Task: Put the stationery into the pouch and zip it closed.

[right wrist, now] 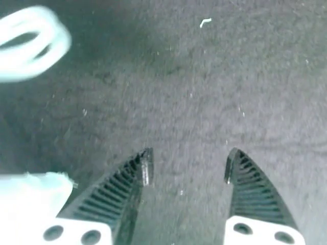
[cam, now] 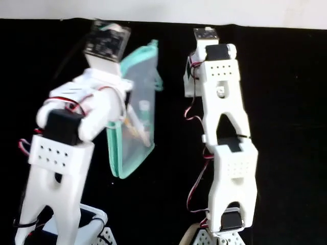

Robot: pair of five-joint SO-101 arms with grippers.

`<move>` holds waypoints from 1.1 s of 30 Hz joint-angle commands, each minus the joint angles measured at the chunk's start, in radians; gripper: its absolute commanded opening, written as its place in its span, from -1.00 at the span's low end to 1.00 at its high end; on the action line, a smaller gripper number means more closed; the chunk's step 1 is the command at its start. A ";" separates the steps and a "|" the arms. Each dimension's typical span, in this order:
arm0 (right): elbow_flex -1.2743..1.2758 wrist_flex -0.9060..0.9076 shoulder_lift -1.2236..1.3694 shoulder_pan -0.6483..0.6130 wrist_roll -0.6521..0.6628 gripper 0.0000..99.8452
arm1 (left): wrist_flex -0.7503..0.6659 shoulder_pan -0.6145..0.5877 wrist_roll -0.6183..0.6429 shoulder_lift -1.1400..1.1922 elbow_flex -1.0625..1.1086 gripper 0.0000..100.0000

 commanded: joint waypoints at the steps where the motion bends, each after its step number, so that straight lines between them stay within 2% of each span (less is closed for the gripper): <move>1: 0.054 0.010 -0.151 -0.008 -0.012 -0.54 | -0.031 -0.114 -0.058 -0.007 -0.005 -0.99; 11: 0.125 0.010 -0.265 -0.008 -0.012 -0.54 | -0.086 -0.249 -0.158 -0.005 -0.036 -0.99; 14: 0.136 0.010 -0.278 -0.008 -0.012 -0.54 | -0.094 -0.291 -0.230 -0.005 -0.061 -0.99; 22: 0.136 0.010 -0.282 -0.008 -0.012 -0.54 | -0.239 -0.384 -0.259 0.054 -0.042 -0.99; 28: 0.136 0.010 -0.282 -0.008 -0.012 -0.54 | -0.249 -0.338 -0.256 0.203 -0.047 -0.99; 33: 0.136 0.010 -0.282 -0.005 -0.012 -0.54 | -0.241 -0.197 -0.219 0.248 -0.042 -0.99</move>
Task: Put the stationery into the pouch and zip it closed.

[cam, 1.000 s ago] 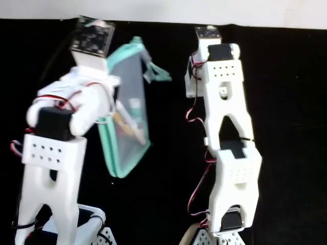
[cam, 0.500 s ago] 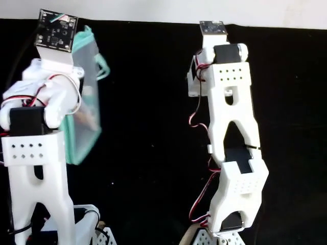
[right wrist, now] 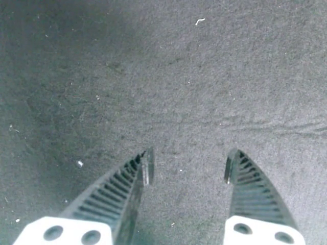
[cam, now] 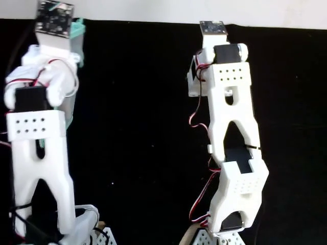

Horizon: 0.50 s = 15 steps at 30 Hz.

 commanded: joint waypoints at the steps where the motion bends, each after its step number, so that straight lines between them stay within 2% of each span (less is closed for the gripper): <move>1: -0.002 0.010 -0.065 -0.002 -0.011 -0.54 | 0.003 0.117 0.058 0.019 -0.010 -0.99; 5: -0.007 0.010 -0.067 -0.002 -0.011 -0.54 | 0.029 0.231 0.114 0.028 0.005 -0.99; 11: -0.010 0.010 -0.067 -0.002 -0.011 -0.54 | 0.023 0.355 0.186 0.028 0.150 -0.99; 15: -0.010 0.010 -0.067 -0.001 -0.011 -0.54 | -0.080 0.438 0.262 0.028 0.252 -0.99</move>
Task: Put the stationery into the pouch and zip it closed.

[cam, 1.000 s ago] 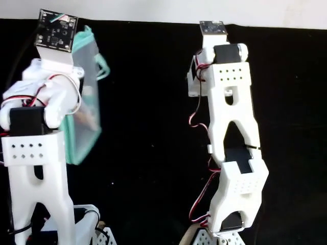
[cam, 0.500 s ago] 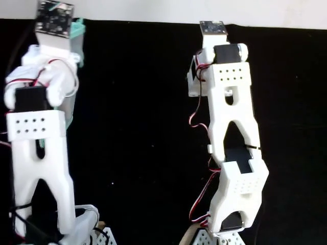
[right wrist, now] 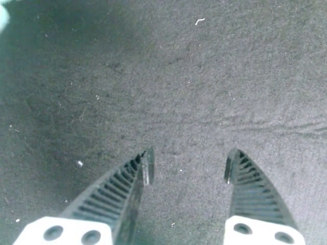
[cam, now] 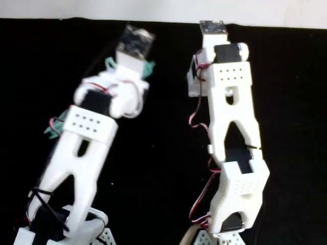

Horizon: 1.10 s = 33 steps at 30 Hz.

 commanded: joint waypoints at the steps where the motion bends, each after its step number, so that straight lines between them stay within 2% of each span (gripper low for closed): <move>1: -0.010 0.010 -0.067 -0.002 -0.011 -0.54 | -0.095 0.073 0.068 -0.002 0.071 -0.99; 5: -0.010 0.010 -0.067 0.021 -0.012 -0.54 | -0.164 0.140 0.072 -0.002 0.139 -0.99; 10: -0.012 0.010 -0.067 0.077 -0.012 -0.54 | -0.166 0.217 0.072 -0.001 0.188 -0.97; 16: -0.008 0.010 -0.067 0.090 -0.012 -0.54 | -0.163 0.285 0.072 -0.001 0.228 -0.60; 26: -0.002 0.010 -0.067 0.088 -0.012 -0.54 | -0.158 0.297 0.072 -0.010 0.197 -0.59; 33: -0.002 0.010 -0.067 0.088 -0.012 -0.54 | 0.041 0.360 0.072 -0.012 -0.008 -0.59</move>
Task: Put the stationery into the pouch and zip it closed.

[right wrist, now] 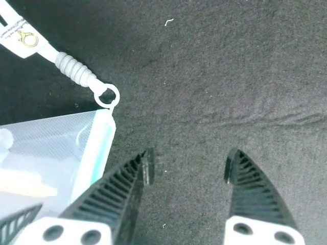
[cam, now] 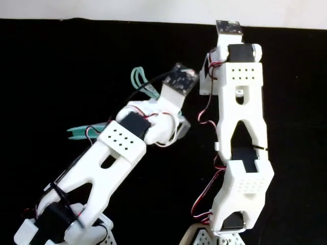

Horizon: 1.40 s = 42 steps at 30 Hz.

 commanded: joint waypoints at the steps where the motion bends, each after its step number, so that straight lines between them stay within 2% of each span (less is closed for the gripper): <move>1: -0.002 0.010 -0.067 0.010 -0.012 -0.54 | 0.103 0.053 0.008 -0.016 -0.151 -0.59; 10: -0.002 0.012 -0.068 0.008 -0.012 -0.54 | 0.236 0.096 0.008 -0.018 -0.320 -0.60; 14: -0.001 0.012 -0.093 -0.002 -0.012 -0.73 | 0.249 0.059 0.008 -0.018 -0.364 -0.60; 19: 0.001 0.012 -0.217 -0.012 -0.012 -0.94 | 0.307 -0.028 0.003 -0.018 -0.455 -0.60; 28: 0.005 0.012 -0.417 -0.012 -0.011 -0.96 | 0.540 -0.206 0.003 -0.019 -0.725 -0.61; 30: 0.050 0.012 -0.469 -0.021 -0.011 -0.96 | 0.598 -0.248 0.002 -0.019 -0.809 -0.69; 35: 0.272 0.007 -0.656 -0.133 -0.006 -0.96 | 0.709 -0.351 0.000 -0.019 -1.001 -0.95; 39: 0.390 0.007 -0.816 -0.202 -0.006 -0.96 | 0.775 -0.415 0.000 -0.033 -1.113 -0.98; 42: 0.441 0.007 -0.928 -0.214 -0.005 -0.96 | 0.776 -0.440 0.000 -0.105 -1.118 -0.98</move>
